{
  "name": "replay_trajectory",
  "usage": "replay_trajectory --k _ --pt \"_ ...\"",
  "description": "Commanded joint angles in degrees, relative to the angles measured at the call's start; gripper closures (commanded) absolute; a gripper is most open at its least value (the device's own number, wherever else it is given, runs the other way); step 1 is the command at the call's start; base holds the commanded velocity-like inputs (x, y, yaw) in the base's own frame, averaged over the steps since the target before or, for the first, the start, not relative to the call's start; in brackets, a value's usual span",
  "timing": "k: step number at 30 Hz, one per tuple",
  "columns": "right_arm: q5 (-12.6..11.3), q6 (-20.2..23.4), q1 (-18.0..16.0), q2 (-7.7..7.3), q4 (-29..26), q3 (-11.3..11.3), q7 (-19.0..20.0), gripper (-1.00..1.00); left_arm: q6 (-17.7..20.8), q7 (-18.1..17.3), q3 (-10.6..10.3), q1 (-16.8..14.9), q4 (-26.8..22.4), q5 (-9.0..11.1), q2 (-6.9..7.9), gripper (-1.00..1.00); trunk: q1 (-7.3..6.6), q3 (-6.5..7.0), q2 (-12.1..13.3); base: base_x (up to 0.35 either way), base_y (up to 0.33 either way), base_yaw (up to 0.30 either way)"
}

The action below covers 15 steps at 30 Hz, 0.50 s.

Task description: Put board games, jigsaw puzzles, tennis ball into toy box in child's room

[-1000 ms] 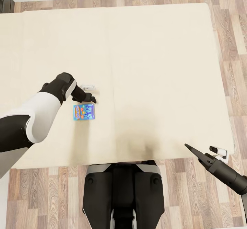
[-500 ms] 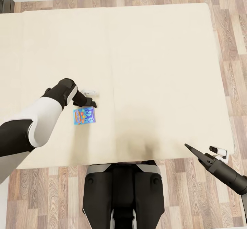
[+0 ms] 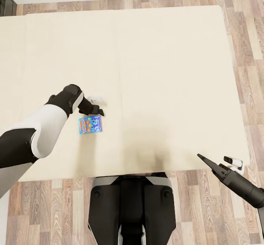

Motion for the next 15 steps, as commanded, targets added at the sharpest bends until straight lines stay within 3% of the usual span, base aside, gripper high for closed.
replay_trajectory --k 1,15 --pt "-0.2 0.4 0.0 -0.01 0.0 0.0 0.1 -1.00 0.2 -0.5 0.2 0.0 -0.1 -0.6 -0.01 -1.00 0.04 0.03 -0.1 0.000 0.000 0.000" --pt "-0.2 0.5 0.0 -0.01 0.0 0.0 0.1 -1.00 0.1 -0.5 0.2 0.7 -0.1 -0.6 0.11 -1.00 0.04 0.58 -0.1 0.000 0.000 0.000"
